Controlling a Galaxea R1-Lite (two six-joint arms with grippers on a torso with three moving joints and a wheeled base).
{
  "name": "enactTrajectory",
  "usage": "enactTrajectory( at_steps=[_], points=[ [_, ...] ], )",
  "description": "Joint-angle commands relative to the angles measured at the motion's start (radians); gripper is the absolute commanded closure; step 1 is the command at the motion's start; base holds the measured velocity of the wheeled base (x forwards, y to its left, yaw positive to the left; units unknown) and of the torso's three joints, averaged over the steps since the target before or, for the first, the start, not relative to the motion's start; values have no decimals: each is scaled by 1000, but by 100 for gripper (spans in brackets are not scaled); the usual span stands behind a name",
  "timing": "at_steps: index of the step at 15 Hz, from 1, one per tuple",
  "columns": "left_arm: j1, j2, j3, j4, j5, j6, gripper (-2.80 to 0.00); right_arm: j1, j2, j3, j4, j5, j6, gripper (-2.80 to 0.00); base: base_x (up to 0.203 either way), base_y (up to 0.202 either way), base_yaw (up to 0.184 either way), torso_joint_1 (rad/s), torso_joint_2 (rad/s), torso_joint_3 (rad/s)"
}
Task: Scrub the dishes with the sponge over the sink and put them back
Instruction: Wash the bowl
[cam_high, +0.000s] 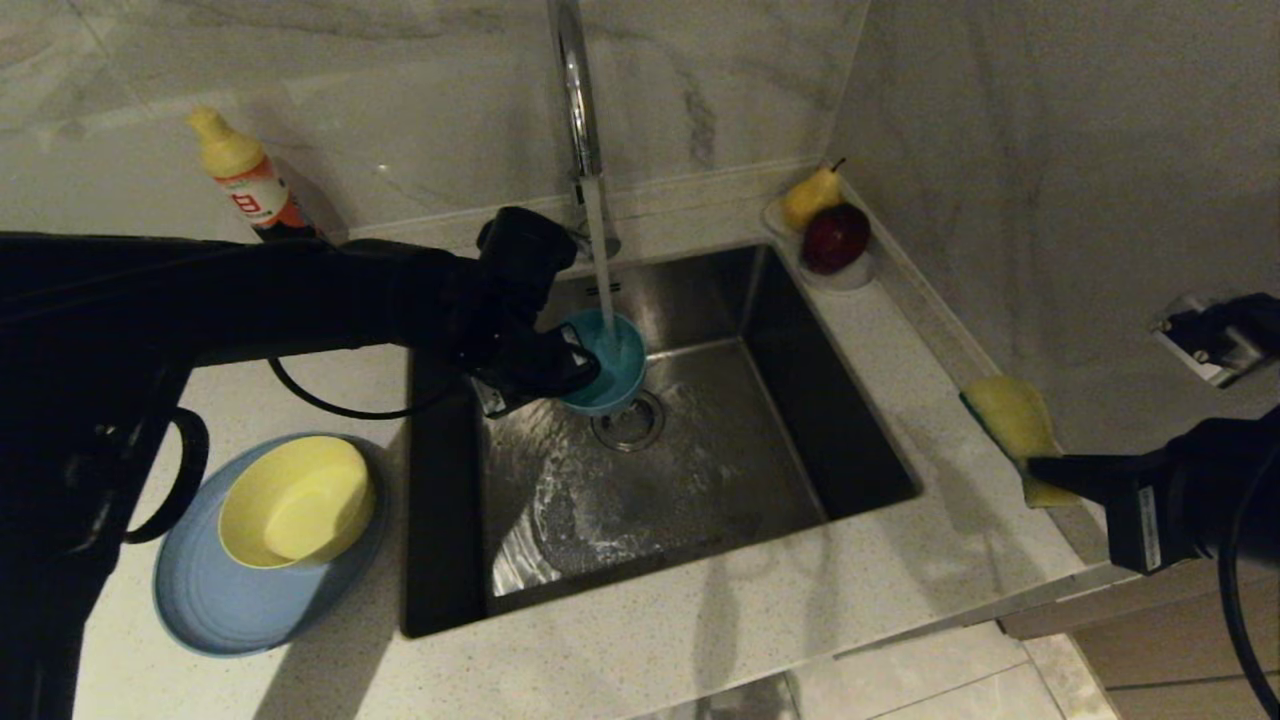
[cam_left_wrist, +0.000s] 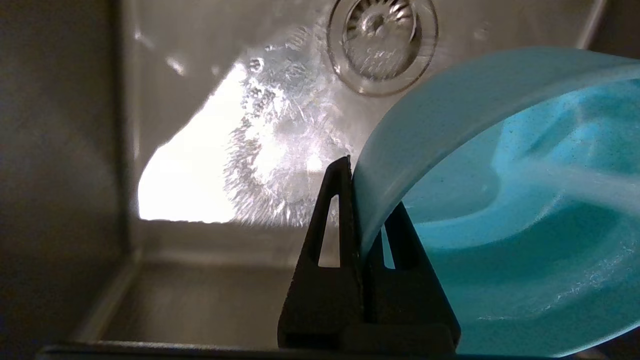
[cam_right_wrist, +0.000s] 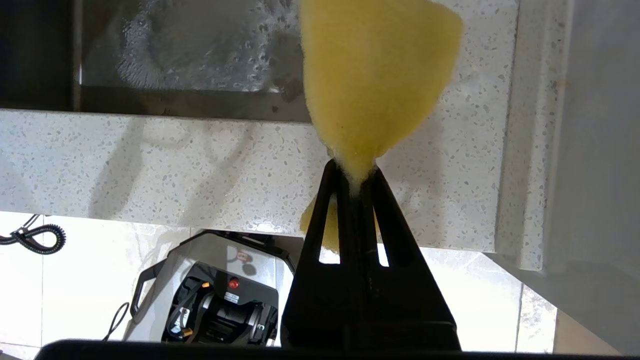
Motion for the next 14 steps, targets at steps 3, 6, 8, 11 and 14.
enactTrajectory(
  at_steps=[3, 6, 8, 11, 14],
  points=[
    [0, 37, -10, -29, -2, -1, 0, 1, -12, 8, -1, -1, 0, 0, 0, 0, 0, 0, 0, 0],
    [0, 27, -9, -17, -3, -5, 0, 1, -17, 9, -1, -1, 0, 0, 0, 0, 0, 0, 0, 0],
    [-1, 17, -7, -14, -3, -5, 0, 1, -22, 9, -1, -1, 0, 0, 0, 0, 0, 0, 0, 0],
    [-11, 11, -5, -8, -3, -6, 0, 1, -27, 12, -1, -1, 0, 0, 0, 0, 0, 0, 0, 0],
    [-15, 3, -4, 16, -3, -8, 0, 1, -30, 12, 0, 1, 0, 0, 0, 0, 0, 0, 0, 0]
  ],
)
